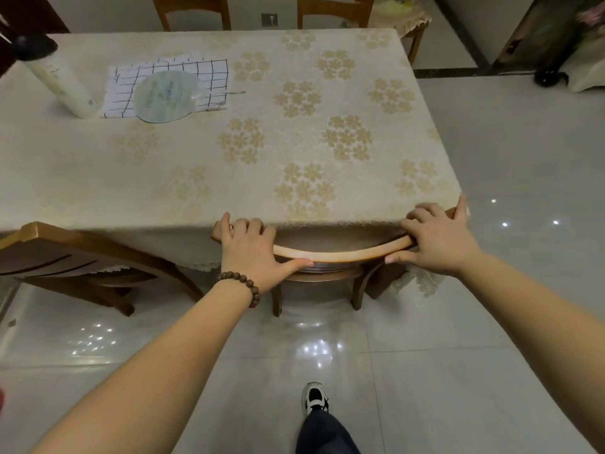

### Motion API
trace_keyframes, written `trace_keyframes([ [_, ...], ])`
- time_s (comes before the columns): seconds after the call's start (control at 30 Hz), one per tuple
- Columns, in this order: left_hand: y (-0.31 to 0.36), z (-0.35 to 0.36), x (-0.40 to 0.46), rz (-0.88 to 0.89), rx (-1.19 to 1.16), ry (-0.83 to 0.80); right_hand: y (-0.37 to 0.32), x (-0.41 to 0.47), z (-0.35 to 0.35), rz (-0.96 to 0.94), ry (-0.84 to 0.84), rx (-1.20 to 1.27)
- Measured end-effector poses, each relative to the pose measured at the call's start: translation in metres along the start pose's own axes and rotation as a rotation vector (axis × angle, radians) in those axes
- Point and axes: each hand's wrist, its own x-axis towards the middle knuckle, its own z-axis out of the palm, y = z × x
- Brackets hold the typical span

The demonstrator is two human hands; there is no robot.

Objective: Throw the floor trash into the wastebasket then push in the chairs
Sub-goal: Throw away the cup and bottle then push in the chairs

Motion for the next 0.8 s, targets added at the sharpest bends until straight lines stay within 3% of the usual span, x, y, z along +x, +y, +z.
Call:
trace_keyframes([
  [0.13, 0.011, -0.014, 0.005, 0.015, -0.136, -0.011, -0.031, -0.002, -0.006, -0.078, 0.1, 0.081],
  [0.27, 0.043, -0.003, -0.002, 0.151, -0.001, -0.065, -0.055, 0.0, 0.005, -0.065, 0.093, 0.01],
  [0.5, 0.039, 0.004, 0.011, 0.119, 0.048, -0.083, -0.064, 0.004, 0.013, -0.001, 0.182, 0.072],
  [0.8, 0.043, 0.003, 0.001, 0.019, 0.003, -0.089, -0.067, 0.004, 0.003, 0.001, 0.021, 0.069],
])
